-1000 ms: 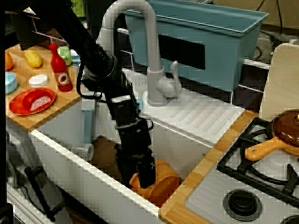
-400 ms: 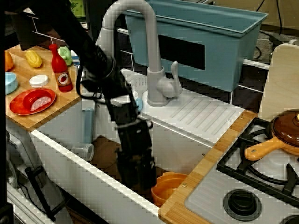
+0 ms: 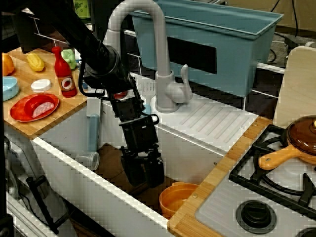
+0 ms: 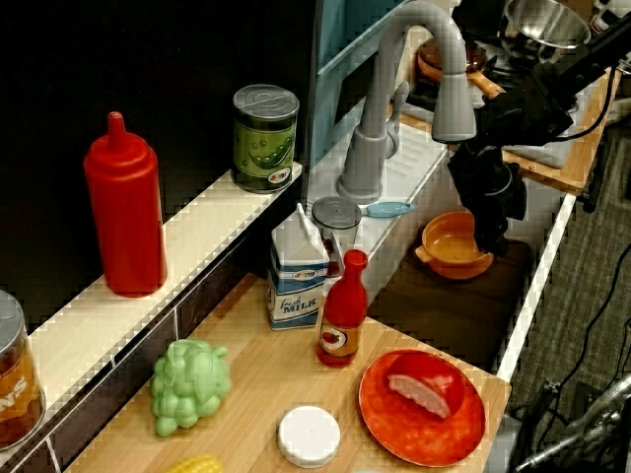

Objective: Flip orange pot upright in sink

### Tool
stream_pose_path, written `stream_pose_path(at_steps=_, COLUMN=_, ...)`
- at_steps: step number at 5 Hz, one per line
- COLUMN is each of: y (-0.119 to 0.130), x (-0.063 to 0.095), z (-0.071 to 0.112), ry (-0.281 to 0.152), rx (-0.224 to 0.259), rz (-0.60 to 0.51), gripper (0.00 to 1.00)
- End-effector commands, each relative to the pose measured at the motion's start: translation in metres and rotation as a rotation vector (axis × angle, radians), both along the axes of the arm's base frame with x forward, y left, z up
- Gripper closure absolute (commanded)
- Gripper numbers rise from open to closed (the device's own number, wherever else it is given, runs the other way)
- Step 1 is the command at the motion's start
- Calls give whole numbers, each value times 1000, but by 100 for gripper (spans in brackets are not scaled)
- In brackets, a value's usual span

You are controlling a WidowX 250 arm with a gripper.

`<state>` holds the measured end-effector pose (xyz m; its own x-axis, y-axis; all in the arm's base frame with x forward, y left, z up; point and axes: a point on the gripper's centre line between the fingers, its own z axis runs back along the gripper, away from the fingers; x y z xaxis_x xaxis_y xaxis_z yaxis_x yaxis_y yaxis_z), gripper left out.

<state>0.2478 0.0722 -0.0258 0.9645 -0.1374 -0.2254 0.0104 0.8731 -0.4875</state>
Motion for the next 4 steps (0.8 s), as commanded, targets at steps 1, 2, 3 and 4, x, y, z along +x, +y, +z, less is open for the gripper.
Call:
stream_pose_path(at_steps=1, y=-25, x=2, z=0, ry=-182, rx=348, rz=3, gripper=0)
stream_pose_path(at_steps=2, y=-32, x=-3, z=-8, ry=-210, rx=456, rz=-19, gripper=0)
stream_pose_path(at_steps=3, y=-32, x=-7, z=-12, ry=-210, rx=452, rz=-33, gripper=0)
stream_pose_path(at_steps=4, y=-29, x=-9, z=-14, ry=-181, rx=439, rz=-36, gripper=0)
